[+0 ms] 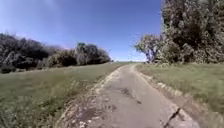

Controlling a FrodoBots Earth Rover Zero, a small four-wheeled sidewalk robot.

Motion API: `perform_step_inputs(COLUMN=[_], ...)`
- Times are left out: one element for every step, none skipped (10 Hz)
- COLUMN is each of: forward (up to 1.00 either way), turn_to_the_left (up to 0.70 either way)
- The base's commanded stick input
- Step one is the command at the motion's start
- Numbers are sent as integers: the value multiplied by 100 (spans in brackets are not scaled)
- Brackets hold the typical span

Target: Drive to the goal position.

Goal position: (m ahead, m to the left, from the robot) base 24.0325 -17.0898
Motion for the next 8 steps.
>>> perform_step_inputs(forward=[100, 100, 100, 100, 100, 100, 100, 100], turn_to_the_left=[-15, -27, -27, 0, 0, 0, 0, 0])
